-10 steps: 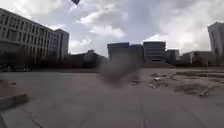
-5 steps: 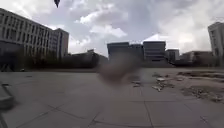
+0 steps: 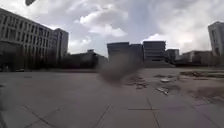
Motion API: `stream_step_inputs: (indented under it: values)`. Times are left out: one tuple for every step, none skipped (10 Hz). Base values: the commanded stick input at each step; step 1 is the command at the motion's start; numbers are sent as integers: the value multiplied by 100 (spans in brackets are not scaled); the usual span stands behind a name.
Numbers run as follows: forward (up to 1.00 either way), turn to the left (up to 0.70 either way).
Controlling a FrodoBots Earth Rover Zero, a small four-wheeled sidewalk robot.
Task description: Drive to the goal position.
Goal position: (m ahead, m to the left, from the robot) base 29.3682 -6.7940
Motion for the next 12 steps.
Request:
stream_step_inputs:
  values:
    - [70, 0]
    - [70, 0]
    - [70, 0]
    - [70, 0]
    - [70, 0]
    - [70, 0]
    - [70, 0]
    - [70, 0]
    - [70, 0]
    - [70, 0]
    - [70, 0]
    - [70, 0]
